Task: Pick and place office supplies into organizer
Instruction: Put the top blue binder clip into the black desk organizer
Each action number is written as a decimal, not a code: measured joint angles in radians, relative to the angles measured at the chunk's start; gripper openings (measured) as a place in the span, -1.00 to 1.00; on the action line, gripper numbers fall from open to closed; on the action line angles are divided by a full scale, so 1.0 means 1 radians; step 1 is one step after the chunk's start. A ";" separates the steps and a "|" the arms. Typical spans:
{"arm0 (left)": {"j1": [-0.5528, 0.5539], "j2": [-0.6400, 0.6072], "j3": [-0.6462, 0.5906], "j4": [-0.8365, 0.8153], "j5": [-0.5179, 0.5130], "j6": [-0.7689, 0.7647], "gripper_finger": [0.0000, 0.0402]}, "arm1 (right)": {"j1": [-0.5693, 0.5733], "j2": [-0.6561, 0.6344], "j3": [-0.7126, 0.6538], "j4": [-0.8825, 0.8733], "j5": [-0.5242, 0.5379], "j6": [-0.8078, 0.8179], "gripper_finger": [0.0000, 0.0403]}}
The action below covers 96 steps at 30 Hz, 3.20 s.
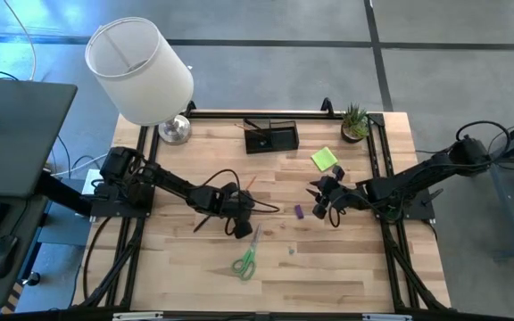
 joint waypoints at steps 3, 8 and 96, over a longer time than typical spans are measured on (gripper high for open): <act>0.000 0.000 0.000 -0.003 0.001 0.000 -0.54 | 0.000 0.000 0.000 0.000 -0.003 0.000 -0.42; 0.000 -0.001 -0.001 -0.006 0.008 0.000 -0.54 | 0.000 0.000 0.000 0.000 -0.014 -0.002 -0.42; 0.491 0.013 0.317 -0.174 0.159 0.742 0.12 | 0.000 0.000 -0.003 -0.026 -0.018 0.000 -0.42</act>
